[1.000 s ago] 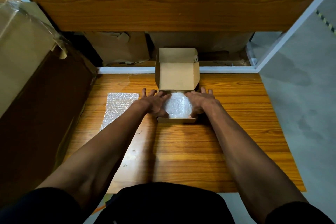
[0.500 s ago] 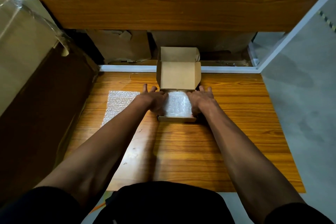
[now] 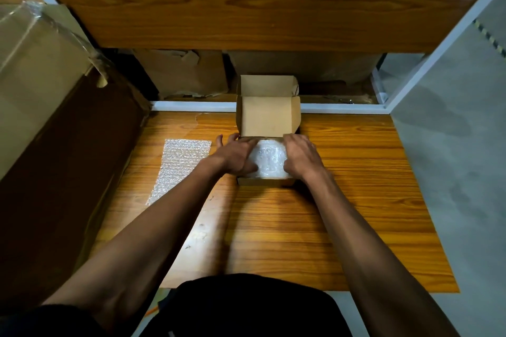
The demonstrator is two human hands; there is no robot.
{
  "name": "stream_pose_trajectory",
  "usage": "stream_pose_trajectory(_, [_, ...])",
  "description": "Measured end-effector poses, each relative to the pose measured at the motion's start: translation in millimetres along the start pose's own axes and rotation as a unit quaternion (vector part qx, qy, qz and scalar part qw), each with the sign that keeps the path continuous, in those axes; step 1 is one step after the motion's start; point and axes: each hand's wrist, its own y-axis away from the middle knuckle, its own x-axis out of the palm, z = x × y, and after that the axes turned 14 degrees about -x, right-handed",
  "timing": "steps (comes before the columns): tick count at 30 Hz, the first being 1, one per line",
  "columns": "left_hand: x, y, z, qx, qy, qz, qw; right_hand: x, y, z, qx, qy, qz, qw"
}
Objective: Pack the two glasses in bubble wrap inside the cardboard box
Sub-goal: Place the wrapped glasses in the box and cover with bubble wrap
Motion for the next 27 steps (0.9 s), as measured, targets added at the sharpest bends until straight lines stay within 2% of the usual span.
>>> stream_pose_trajectory(2, [8.9, 8.7, -12.5, -0.016, 0.017, -0.072, 0.997, 5.9, 4.4, 7.1, -0.023, -0.043, -0.075, 0.996])
stream_pose_trajectory(3, [16.7, 12.4, -18.2, -0.027, 0.015, -0.107, 0.994, 10.8, 6.0, 9.7, -0.042, -0.05, -0.087, 0.994])
stream_pose_trajectory(6, [42.3, 21.1, -30.6, -0.038, 0.011, -0.182, 0.982, 33.3, 8.1, 9.6, -0.074, 0.008, -0.037, 0.997])
stream_pose_trajectory(9, [63.4, 20.3, -33.1, -0.025, 0.009, -0.141, 0.99, 52.4, 12.8, 4.3, -0.043, 0.046, 0.036, 0.997])
stream_pose_trajectory(11, [73.1, 16.2, -30.4, -0.027, -0.001, -0.112, 0.993, 60.3, 16.3, 1.4, -0.039, 0.052, 0.051, 0.997])
stream_pose_trajectory(20, [74.0, 14.3, -32.2, -0.058, -0.048, -0.113, 0.991, 62.3, 15.0, 3.0, -0.031, 0.106, 0.06, 0.992])
stream_pose_trajectory(27, [72.9, 11.7, -28.4, -0.043, -0.047, -0.12, 0.991, 65.2, 22.7, 5.8, -0.011, 0.111, 0.014, 0.994])
